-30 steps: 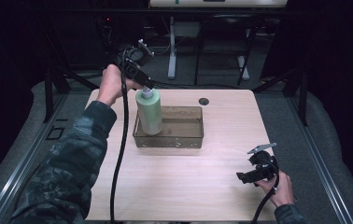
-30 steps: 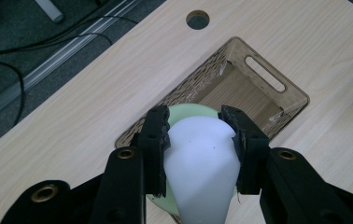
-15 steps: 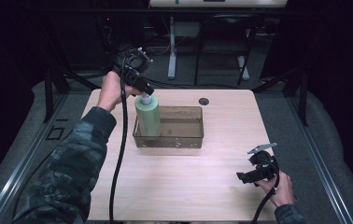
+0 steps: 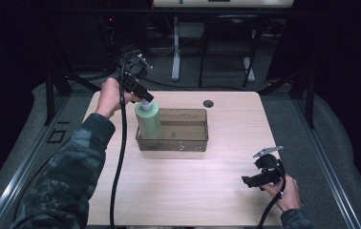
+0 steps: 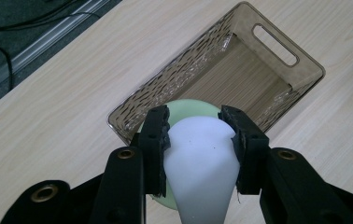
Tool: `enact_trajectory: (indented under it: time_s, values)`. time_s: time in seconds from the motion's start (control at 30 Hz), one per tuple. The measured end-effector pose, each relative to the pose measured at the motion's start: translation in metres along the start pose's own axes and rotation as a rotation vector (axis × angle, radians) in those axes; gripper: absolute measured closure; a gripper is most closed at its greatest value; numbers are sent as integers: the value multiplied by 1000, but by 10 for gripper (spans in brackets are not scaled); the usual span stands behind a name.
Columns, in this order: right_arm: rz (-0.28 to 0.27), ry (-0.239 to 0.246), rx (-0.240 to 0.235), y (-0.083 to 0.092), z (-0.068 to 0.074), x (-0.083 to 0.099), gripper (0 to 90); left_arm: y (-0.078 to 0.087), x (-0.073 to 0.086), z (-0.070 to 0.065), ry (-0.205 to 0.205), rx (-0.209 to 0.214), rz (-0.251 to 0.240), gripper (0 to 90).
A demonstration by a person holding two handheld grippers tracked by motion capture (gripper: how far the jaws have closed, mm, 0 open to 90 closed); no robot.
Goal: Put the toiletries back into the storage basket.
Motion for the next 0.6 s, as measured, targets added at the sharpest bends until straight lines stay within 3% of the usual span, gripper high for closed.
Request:
enact_trajectory:
  time_s: [0.4, 0.6]
  values:
    - [-11, 0, 6, 2, 0, -1, 42, 3, 5, 1, -4, 12, 38, 629]
    - [-17, 3, 8, 3, 1, -2, 42, 4, 7, 2, 21, 19, 32, 628]
Point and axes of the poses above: each handheld gripper's, and its own axes: y roughly backward along the jaws, x roughly out of its underside, z roughly to its left, the point moved 7 cm from there along -y, roughly forward along the jaws, and after that the axes turned 10 degrees about -z, right-handed, at the moved point
